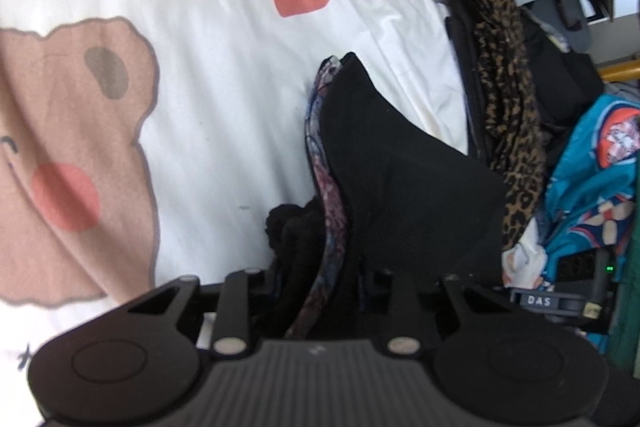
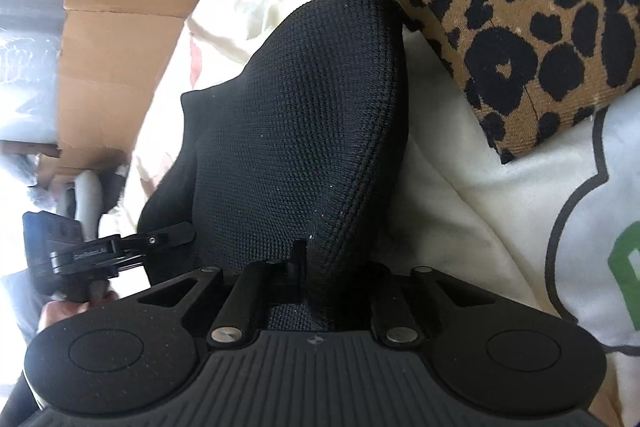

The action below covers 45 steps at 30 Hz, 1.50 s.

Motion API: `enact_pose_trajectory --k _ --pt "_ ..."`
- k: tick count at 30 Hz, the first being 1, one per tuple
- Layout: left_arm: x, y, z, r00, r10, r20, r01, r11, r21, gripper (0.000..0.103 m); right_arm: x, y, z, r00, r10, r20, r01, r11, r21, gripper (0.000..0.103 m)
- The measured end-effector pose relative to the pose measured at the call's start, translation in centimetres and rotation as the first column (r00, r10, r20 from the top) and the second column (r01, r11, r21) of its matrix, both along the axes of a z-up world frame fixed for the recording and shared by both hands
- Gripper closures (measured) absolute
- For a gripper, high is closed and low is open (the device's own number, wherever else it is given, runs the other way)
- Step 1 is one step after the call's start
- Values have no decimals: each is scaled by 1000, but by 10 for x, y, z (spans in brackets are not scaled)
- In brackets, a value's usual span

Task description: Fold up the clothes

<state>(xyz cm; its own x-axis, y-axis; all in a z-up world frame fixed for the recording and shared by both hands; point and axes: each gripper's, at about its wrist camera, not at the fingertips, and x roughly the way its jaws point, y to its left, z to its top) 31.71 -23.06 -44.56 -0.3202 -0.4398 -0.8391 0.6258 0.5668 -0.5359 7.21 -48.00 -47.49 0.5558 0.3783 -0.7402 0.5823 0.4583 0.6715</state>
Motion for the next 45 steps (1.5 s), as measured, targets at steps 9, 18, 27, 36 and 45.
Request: enact_pose_trajectory --k 9,18,27,36,45 --pt "-18 8 48 996 40 80 -45 998 52 72 5 8 38 998 49 -35 -51 997 -65 97" --pt "-37 16 112 987 68 144 -75 996 40 73 1 14 95 994 105 10 -102 985 -140 97" --pt "-50 24 198 964 147 220 -142 989 -41 72 0 13 177 988 125 96 -99 966 -237 97" --pt "-60 23 292 931 189 313 -158 980 -123 72 5 7 267 964 150 217 -75 945 -318 97" --pt "-81 32 359 899 266 347 -204 957 -205 72 0 9 344 939 185 289 -63 921 -385 96"
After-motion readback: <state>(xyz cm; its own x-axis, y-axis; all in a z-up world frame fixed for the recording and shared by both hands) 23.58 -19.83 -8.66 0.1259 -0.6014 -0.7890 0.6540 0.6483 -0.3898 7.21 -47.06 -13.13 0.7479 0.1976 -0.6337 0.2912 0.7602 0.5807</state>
